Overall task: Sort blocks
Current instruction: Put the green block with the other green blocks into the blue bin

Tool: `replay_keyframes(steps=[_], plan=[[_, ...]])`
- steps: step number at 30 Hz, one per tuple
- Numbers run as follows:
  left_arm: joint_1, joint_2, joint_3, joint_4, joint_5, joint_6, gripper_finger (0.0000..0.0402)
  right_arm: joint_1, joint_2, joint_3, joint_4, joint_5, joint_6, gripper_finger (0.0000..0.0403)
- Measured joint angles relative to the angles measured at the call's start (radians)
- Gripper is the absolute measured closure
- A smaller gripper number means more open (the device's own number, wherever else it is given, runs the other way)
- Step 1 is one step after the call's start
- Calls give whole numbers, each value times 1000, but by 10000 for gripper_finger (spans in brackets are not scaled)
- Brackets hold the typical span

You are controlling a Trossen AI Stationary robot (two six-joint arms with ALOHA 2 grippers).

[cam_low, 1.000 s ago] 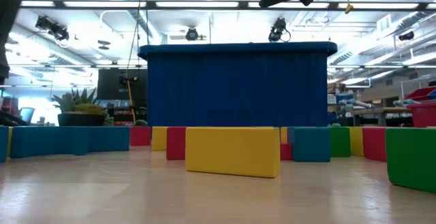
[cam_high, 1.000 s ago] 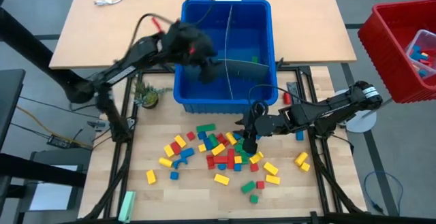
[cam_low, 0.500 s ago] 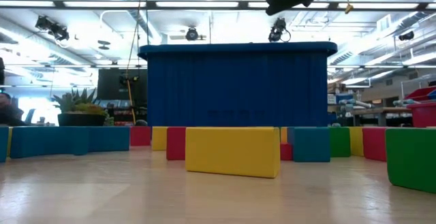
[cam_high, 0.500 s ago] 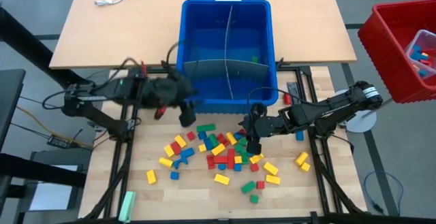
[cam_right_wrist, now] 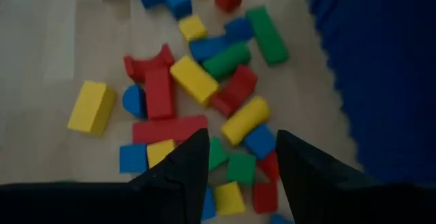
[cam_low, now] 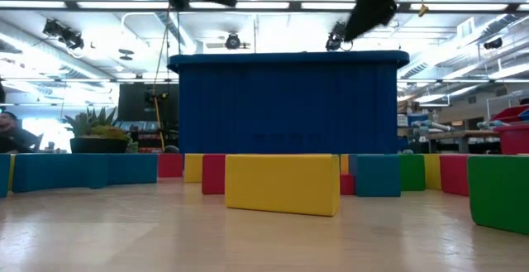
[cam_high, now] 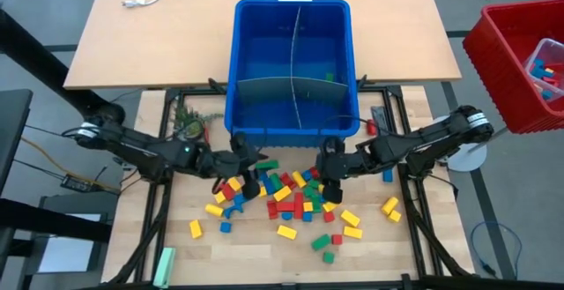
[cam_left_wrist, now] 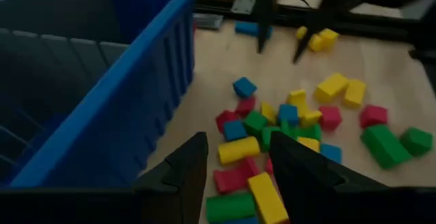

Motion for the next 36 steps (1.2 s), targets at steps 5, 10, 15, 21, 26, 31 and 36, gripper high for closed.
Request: replay_keyframes(steps=[5,10,15,21,26,31,36], plan=[[0,-1,-93,183,-11,2,235,-10,0,-94,50,-73,77,225],[0,-1,-107,228,-14,5,235,-12,0,-195,144,-81,108,176],[0,-1,-106,235,-13,7,235,-37,0,-290,236,-84,111,163],[0,-1,-106,235,-11,7,235,-81,19,-356,341,-99,89,183],[0,-1,-106,244,-11,6,235,-104,105,-358,426,-167,74,204],[0,-1,-106,250,-10,5,235,-124,180,-340,388,-173,74,213],[0,-1,-106,256,-10,4,235,-138,249,-319,389,-257,37,212]])
